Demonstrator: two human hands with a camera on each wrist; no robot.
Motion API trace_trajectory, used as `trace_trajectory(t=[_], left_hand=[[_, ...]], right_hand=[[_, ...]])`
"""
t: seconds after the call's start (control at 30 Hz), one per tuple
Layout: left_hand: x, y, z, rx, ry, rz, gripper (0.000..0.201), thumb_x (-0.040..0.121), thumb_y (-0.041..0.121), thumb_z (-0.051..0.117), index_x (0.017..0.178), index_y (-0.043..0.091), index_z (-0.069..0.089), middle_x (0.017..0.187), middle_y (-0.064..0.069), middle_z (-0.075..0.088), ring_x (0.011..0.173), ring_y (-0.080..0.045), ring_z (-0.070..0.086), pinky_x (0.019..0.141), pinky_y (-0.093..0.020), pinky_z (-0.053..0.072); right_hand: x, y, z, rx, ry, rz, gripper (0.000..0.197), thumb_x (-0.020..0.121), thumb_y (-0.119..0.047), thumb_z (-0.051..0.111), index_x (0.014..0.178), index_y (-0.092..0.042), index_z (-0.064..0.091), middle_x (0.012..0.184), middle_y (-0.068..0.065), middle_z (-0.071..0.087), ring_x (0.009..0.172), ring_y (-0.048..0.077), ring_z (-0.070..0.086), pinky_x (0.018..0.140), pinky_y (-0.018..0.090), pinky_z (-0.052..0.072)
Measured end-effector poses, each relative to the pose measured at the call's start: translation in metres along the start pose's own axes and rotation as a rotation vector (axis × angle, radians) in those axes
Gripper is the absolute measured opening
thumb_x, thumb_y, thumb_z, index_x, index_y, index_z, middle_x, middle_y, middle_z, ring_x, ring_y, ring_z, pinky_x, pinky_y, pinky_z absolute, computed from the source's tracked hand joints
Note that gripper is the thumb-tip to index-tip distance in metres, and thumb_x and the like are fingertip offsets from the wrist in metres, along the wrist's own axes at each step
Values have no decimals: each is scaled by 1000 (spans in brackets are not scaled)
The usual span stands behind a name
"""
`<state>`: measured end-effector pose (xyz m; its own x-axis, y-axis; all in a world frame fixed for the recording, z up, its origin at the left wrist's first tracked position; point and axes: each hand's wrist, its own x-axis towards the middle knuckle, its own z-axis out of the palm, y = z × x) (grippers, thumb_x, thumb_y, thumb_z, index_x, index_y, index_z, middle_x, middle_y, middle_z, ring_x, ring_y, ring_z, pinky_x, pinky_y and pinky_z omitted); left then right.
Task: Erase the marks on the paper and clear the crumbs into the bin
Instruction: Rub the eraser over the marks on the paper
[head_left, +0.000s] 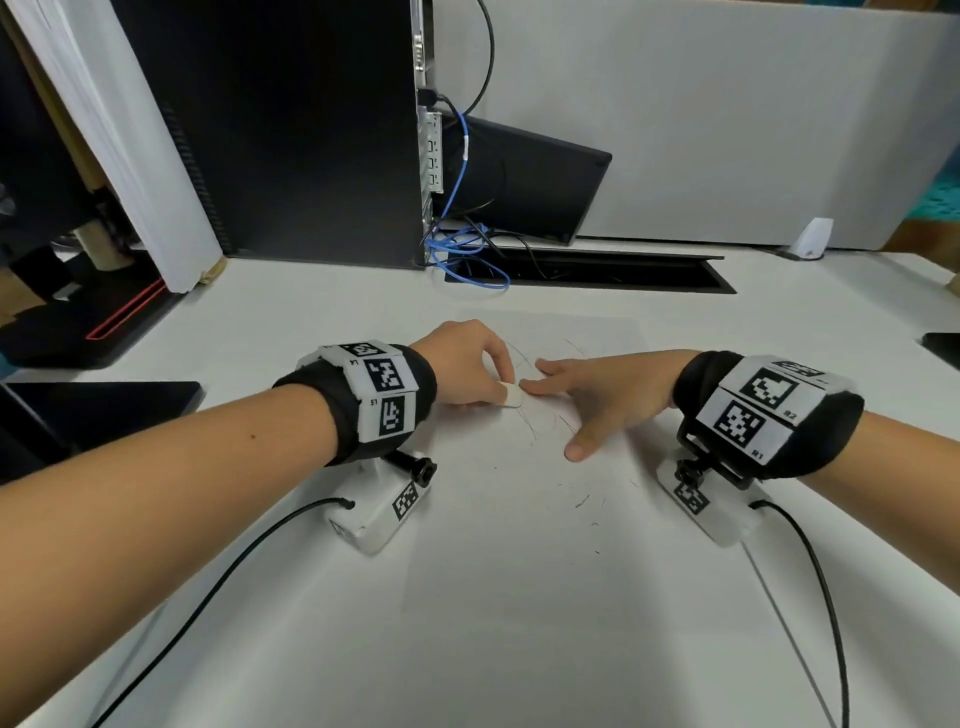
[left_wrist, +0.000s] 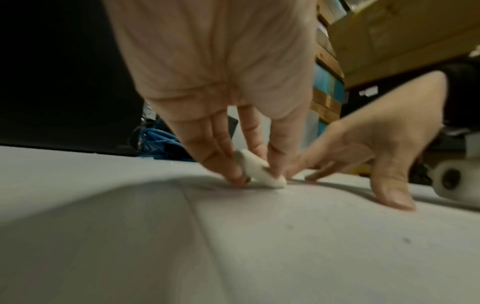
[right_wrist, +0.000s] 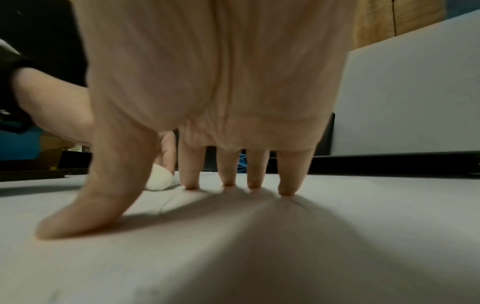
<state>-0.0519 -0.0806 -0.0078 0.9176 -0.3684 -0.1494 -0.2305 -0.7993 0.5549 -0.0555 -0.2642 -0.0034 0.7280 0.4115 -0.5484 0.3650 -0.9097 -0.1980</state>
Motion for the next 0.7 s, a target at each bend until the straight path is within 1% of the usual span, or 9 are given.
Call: trace_trajectory(t=[0.07,0.13,0.2,0.3,0.37,0.5,0.57,0.63,0.7], left_hand=[[1,5,5,44,14,45,20,74,28,78,90,17,72,66,10,54,57,-1,48,55,-16,39],[-1,10,11,48,-39,95,20,72,25,80,88,15,73,62,10,54,52,1,50,56,-14,39],[-2,11,13,40,-67,104,17,72,24,80,84,14,73,61,10,56,50,3,52,58,-14,41],[4,7,5,100,41,65,18,74,27,77,86,14,74,66,14,53,72,-7,53,67,-19,39],[4,7,5,104,50,52,15,74,26,77,85,15,74,68,14,53,76,-10,54,70,-21,40],[-7,10,13,20,-94,70,13,71,26,79,72,18,70,62,8,60,57,-9,55,61,-19,44],[-1,10,8,63,6,54,15,72,27,78,77,14,72,63,9,58,62,-9,55,60,-18,43],[3,11,4,86,80,33,15,74,24,77,81,11,74,61,10,57,59,-5,52,57,-16,42],[-1,13,10,49,2,44,10,74,22,77,74,14,71,61,5,60,55,-4,51,57,-17,43]], right_hand=[[3,1,2,-13,4,-8,95,77,-51,66,148,-38,4,159,-1,-10,147,15,-6,120,38,1],[5,0,4,-28,7,-20,94,75,-55,66,146,-45,6,159,1,-11,147,17,-8,120,43,2],[6,0,4,-32,3,-20,93,75,-56,66,146,-45,6,159,1,-12,147,18,-9,120,45,3],[6,0,4,-53,-5,0,98,75,-57,65,147,-42,1,159,-1,-14,147,16,-10,120,44,2],[5,-1,4,-71,-11,11,100,75,-58,64,148,-41,-2,158,-2,-15,146,16,-11,120,44,2],[5,-2,3,-79,-12,18,98,76,-56,64,148,-40,0,158,-2,-15,147,17,-9,120,44,3],[6,-2,3,-72,-10,14,98,75,-56,65,148,-41,0,158,-2,-14,147,17,-9,120,45,3],[5,-3,4,-55,-14,14,98,75,-56,66,147,-44,0,158,-2,-14,147,17,-9,120,46,3],[4,-3,3,-57,-19,16,97,75,-56,66,146,-45,1,158,-2,-14,147,18,-8,120,46,5]])
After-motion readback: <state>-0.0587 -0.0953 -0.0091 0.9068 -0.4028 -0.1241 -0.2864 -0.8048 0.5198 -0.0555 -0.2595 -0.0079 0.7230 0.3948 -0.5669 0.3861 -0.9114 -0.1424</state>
